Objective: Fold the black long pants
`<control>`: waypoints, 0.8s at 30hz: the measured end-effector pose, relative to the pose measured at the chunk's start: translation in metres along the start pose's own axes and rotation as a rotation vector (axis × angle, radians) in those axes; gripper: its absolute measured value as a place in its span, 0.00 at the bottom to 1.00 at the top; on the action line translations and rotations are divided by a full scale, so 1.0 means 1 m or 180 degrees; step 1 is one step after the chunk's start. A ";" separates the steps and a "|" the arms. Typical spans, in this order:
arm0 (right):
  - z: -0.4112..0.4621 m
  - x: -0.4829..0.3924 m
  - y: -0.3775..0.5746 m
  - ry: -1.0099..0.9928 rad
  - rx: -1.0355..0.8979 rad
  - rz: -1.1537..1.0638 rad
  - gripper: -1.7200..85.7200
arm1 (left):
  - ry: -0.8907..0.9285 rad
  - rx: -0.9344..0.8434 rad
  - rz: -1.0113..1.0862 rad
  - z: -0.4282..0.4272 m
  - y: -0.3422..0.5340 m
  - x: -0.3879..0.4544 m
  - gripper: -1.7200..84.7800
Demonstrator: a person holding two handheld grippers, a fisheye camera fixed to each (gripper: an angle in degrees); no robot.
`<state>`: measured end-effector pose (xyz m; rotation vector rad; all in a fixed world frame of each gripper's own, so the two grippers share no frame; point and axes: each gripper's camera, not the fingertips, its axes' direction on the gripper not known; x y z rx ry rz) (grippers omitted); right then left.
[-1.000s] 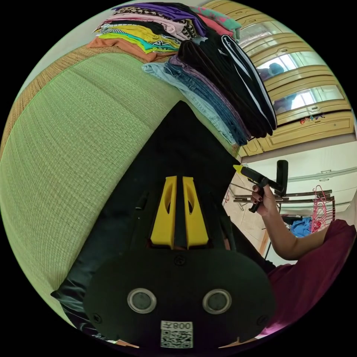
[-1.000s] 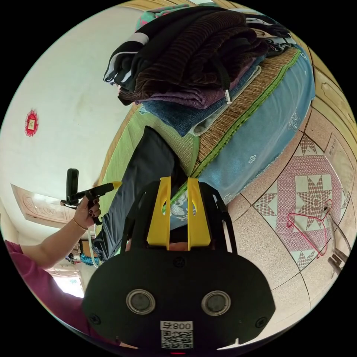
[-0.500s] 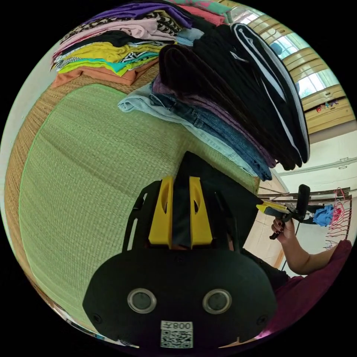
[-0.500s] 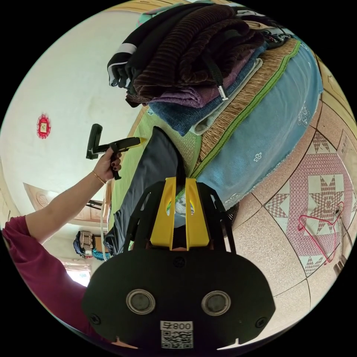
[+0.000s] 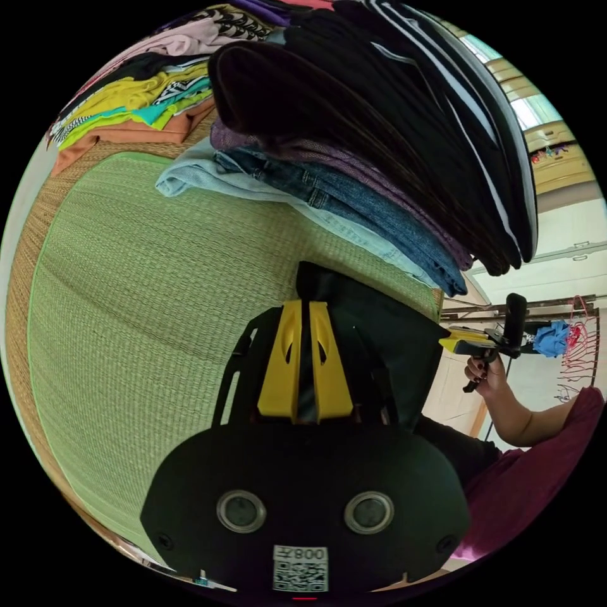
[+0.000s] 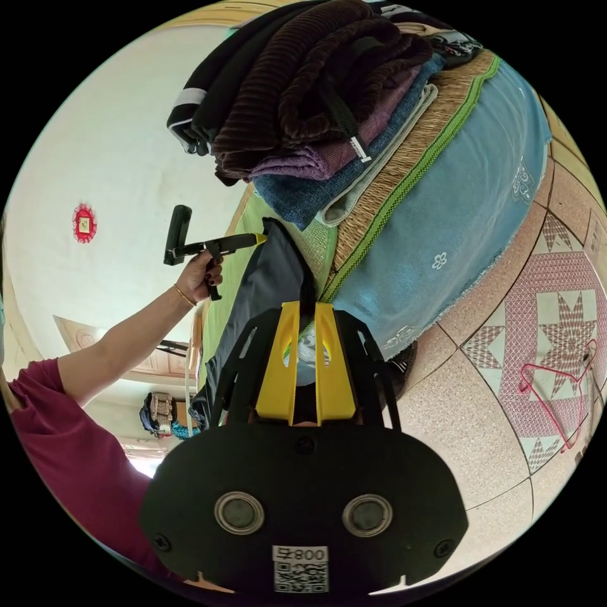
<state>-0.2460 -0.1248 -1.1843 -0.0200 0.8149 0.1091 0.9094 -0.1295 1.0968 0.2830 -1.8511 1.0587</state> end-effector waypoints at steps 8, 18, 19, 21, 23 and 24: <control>0.004 -0.020 -0.006 0.0051 0.0131 -0.0101 0.06 | 0.0054 0.0134 0.0117 -0.027 0.026 -0.007 0.04; 0.027 -0.074 0.001 -0.0124 0.0247 -0.0318 0.06 | 0.0160 0.0371 0.0064 -0.071 0.114 -0.047 0.04; 0.030 -0.084 0.003 -0.0168 0.0260 -0.0379 0.06 | 0.0171 0.0397 0.0070 -0.076 0.122 -0.050 0.04; 0.035 -0.103 0.005 -0.0242 0.0261 -0.0483 0.06 | 0.0198 0.0512 0.0085 -0.098 0.155 -0.065 0.04; 0.041 -0.125 0.009 -0.0335 0.0258 -0.0624 0.06 | 0.0252 0.0626 0.0079 -0.116 0.185 -0.078 0.04; 0.046 -0.142 0.011 -0.0392 0.0245 -0.0727 0.06 | 0.0290 0.0721 0.0060 -0.129 0.208 -0.087 0.04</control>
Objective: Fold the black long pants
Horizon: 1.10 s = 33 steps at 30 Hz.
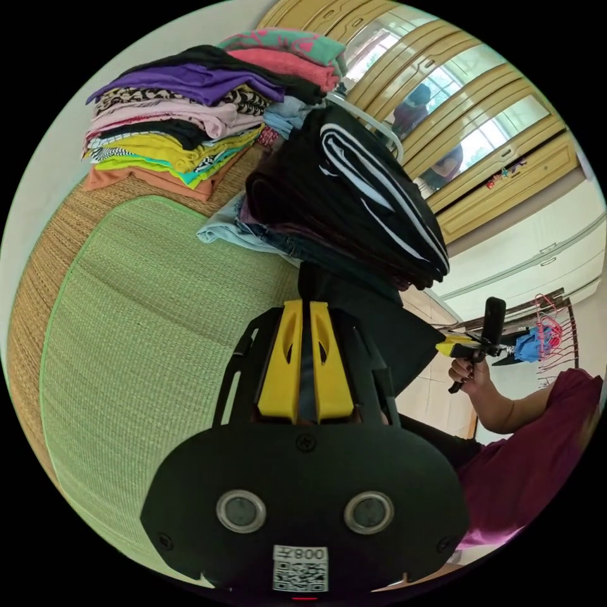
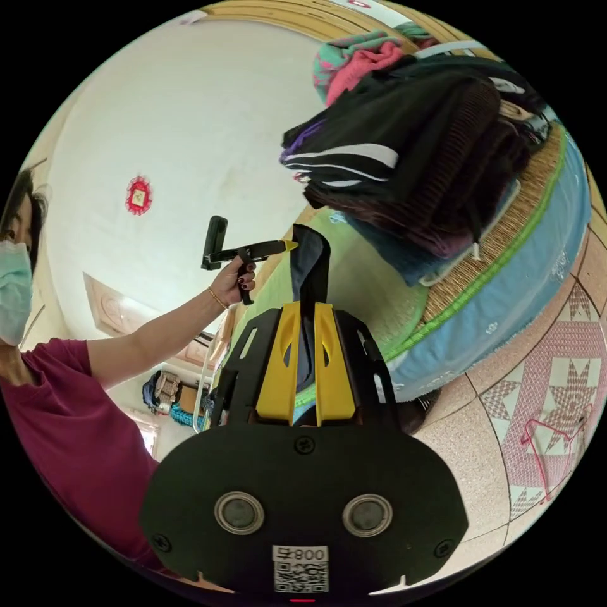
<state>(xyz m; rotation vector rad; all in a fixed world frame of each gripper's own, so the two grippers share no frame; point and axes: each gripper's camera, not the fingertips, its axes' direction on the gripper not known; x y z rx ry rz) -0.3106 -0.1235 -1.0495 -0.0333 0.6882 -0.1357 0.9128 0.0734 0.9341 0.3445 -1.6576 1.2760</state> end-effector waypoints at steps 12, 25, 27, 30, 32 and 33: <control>0.148 -0.186 0.033 -0.0702 -0.0755 -0.1053 0.06 | 0.0160 0.0883 -0.0681 -0.175 0.300 -0.121 0.04; 0.460 -0.247 0.184 -0.0352 -0.2555 -0.1049 0.06 | 0.0854 0.1449 -0.3062 -0.166 0.734 -0.256 0.04; 0.476 -0.256 0.190 -0.0316 -0.2578 -0.1087 0.06 | 0.1100 0.1327 -0.3058 -0.151 0.772 -0.253 0.06; 0.498 -0.267 0.191 -0.0334 -0.2621 -0.1101 0.06 | 0.1208 0.1179 -0.2915 -0.139 0.793 -0.249 0.08; 0.510 -0.273 0.191 -0.0375 -0.2634 -0.1083 0.06 | 0.1185 0.1098 -0.2821 -0.135 0.799 -0.250 0.08; 0.519 -0.278 0.192 -0.0381 -0.2639 -0.1095 0.06 | 0.1094 0.0979 -0.2774 -0.133 0.801 -0.250 0.08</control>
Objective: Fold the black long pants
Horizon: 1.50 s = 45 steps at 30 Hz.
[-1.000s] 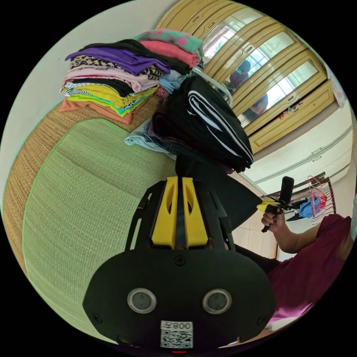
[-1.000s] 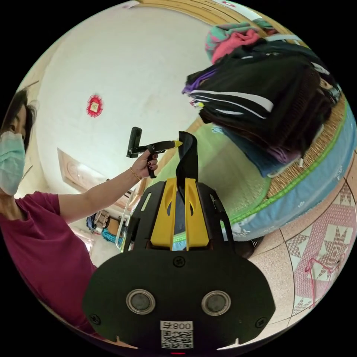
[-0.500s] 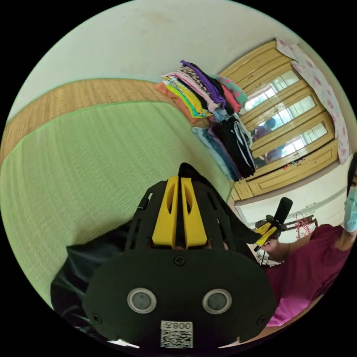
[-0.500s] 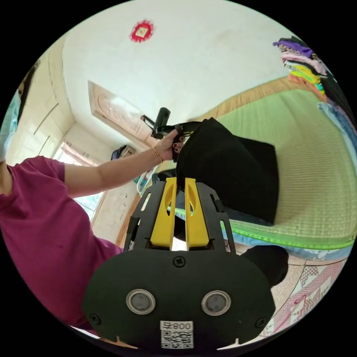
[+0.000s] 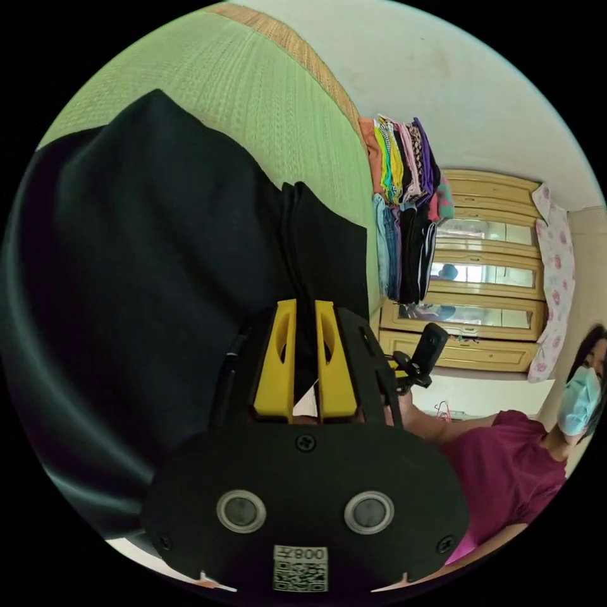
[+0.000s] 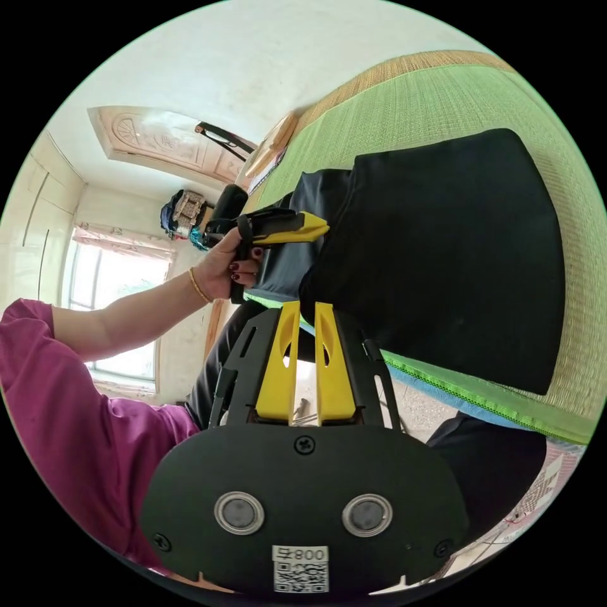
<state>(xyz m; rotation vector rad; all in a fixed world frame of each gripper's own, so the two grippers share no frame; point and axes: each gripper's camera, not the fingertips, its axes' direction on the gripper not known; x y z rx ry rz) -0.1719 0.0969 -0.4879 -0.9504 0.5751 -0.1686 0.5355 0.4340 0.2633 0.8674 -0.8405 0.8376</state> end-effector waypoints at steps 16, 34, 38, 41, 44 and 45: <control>0.078 -0.069 -0.084 0.0382 -0.0088 -0.0401 0.08 | -0.0149 0.0002 -0.0052 -0.052 0.071 -0.078 0.05; 0.223 -0.090 -0.175 0.1673 -0.0486 -0.0437 0.07 | -0.0184 -0.0018 0.0033 -0.072 0.124 -0.097 0.02; 0.221 -0.086 -0.175 0.1578 -0.0432 -0.0408 0.05 | -0.0160 0.0000 0.0038 -0.076 0.133 -0.093 0.02; 0.209 -0.083 -0.173 0.1336 -0.0286 -0.0352 0.04 | -0.0144 0.0024 0.0031 -0.078 0.140 -0.089 0.02; 0.197 -0.088 -0.170 0.1138 -0.0136 -0.0385 0.04 | -0.0118 0.0031 0.0036 -0.079 0.146 -0.083 0.02; 0.198 -0.087 -0.170 0.1111 -0.0145 -0.0399 0.04 | -0.0090 0.0053 0.0038 -0.080 0.149 -0.081 0.02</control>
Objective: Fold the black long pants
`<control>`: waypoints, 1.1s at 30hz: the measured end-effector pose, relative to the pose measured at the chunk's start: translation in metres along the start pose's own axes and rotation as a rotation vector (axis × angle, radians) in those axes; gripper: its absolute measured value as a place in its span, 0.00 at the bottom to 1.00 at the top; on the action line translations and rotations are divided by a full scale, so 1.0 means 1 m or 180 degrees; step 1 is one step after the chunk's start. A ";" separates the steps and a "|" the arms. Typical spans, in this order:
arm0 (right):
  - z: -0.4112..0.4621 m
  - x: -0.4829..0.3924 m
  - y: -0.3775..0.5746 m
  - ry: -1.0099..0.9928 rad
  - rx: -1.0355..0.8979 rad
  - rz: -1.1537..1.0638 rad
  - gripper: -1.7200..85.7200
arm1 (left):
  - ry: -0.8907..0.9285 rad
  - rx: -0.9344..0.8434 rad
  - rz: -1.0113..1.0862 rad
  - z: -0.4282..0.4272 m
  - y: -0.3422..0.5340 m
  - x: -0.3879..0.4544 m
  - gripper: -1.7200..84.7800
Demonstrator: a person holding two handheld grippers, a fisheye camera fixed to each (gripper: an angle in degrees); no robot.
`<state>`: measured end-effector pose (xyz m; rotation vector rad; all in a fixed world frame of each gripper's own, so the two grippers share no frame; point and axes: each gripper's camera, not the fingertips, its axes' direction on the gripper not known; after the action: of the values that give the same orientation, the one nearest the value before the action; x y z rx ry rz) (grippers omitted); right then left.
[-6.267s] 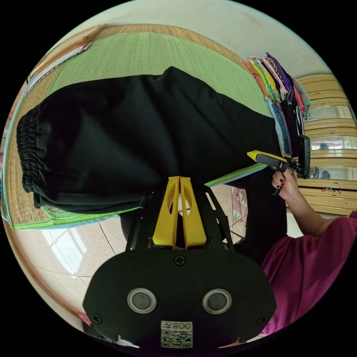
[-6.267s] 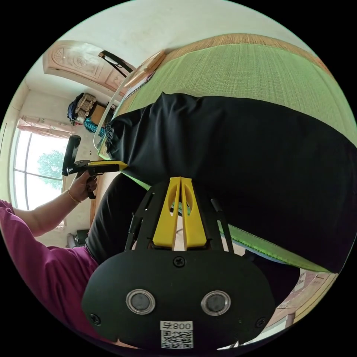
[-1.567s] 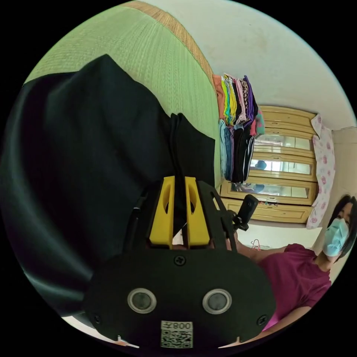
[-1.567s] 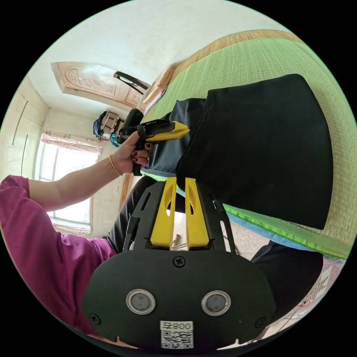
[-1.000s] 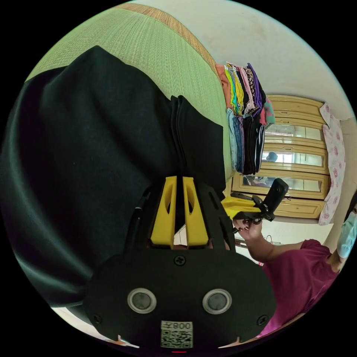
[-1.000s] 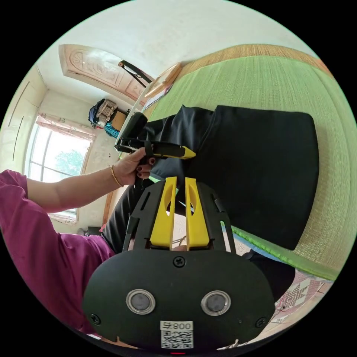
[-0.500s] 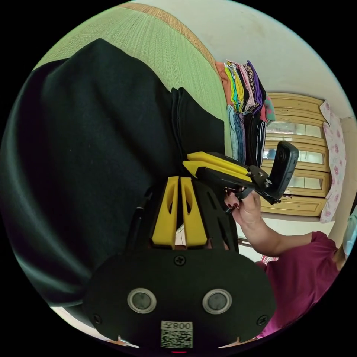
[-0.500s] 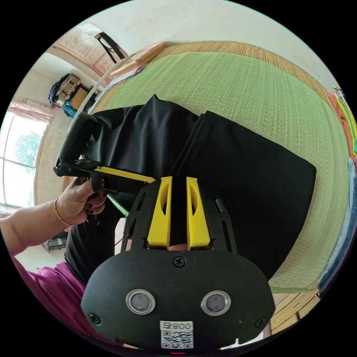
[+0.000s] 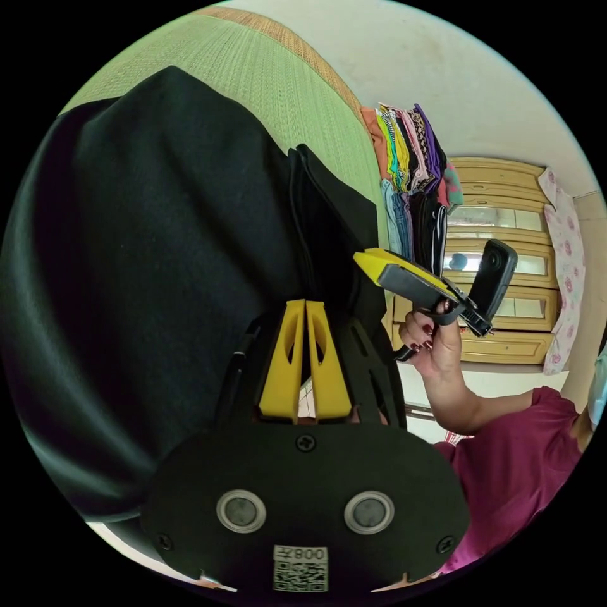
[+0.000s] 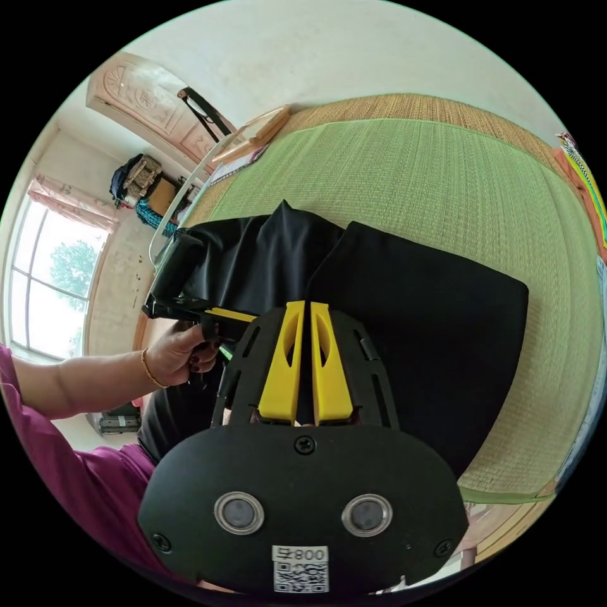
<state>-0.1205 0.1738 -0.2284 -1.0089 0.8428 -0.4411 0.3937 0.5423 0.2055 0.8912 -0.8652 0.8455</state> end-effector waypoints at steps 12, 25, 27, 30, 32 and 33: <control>0.047 0.047 0.016 -0.0343 -0.0322 0.0140 0.04 | -0.0030 -0.0014 0.0270 0.008 0.012 0.065 0.02; 0.017 0.107 -0.001 -0.0049 -0.0091 0.0040 0.02 | -0.0347 -0.0205 0.0439 0.043 0.010 0.150 0.02; 0.030 0.122 -0.007 0.0068 -0.0221 0.0073 0.02 | -0.0381 -0.0252 0.0469 0.050 0.010 0.167 0.02; 0.042 0.144 -0.003 -0.0074 -0.0362 0.0102 0.02 | -0.0307 -0.0218 0.0377 0.057 0.009 0.181 0.02; 0.035 0.152 0.007 -0.0019 -0.0349 0.0087 0.02 | -0.0308 -0.0198 0.0367 0.060 0.008 0.193 0.02; 0.026 0.157 0.017 0.0027 -0.0320 0.0071 0.02 | -0.0317 -0.0189 0.0388 0.062 0.008 0.203 0.02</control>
<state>-0.0039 0.0907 -0.3001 -1.0898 0.8901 -0.3875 0.4509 0.5393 0.4098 0.8405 -1.0347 0.8818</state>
